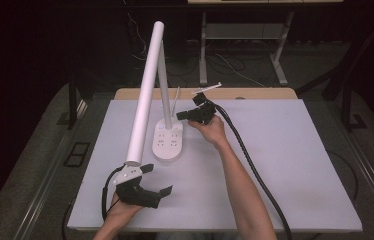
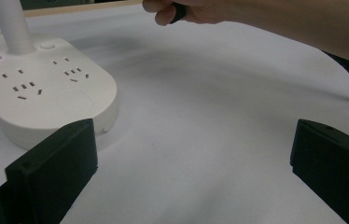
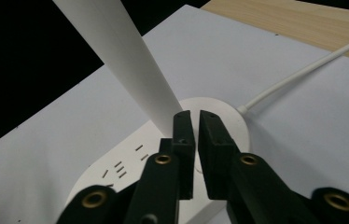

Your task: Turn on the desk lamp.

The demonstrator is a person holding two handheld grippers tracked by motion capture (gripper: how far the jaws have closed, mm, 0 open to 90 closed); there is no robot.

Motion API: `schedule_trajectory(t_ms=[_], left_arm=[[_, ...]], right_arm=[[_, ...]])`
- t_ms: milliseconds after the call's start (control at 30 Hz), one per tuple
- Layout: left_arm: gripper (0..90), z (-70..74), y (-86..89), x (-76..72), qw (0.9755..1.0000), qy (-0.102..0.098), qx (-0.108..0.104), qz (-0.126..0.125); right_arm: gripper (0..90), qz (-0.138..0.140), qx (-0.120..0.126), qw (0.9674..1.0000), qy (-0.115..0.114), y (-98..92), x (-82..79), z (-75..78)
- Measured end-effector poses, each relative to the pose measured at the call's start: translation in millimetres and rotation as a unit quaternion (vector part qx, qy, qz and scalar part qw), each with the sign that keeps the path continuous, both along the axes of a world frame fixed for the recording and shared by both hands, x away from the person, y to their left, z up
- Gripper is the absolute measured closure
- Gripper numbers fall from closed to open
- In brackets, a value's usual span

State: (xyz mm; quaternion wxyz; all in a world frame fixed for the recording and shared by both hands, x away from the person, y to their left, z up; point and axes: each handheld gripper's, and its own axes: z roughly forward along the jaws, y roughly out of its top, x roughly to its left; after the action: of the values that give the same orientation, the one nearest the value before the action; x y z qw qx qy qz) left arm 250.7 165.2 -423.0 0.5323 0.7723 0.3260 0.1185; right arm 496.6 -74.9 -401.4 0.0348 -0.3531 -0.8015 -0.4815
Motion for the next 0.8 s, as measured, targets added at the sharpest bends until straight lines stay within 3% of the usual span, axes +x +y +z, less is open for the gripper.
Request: schedule_trajectory(t_ms=[567,800], left_arm=[[0.0,-0.2,0.4,0.6,1.0,0.001,0.004,-0.005],[0.0,-0.2,0.0,0.2,0.9999,0.001,0.007,-0.007]], right_arm=[[89.6,-0.021,0.006,0.9994,0.027,6.7,8.7,-25.4],[89.5,-0.017,0.004,0.9992,0.035,11.6,8.1,-33.4]])
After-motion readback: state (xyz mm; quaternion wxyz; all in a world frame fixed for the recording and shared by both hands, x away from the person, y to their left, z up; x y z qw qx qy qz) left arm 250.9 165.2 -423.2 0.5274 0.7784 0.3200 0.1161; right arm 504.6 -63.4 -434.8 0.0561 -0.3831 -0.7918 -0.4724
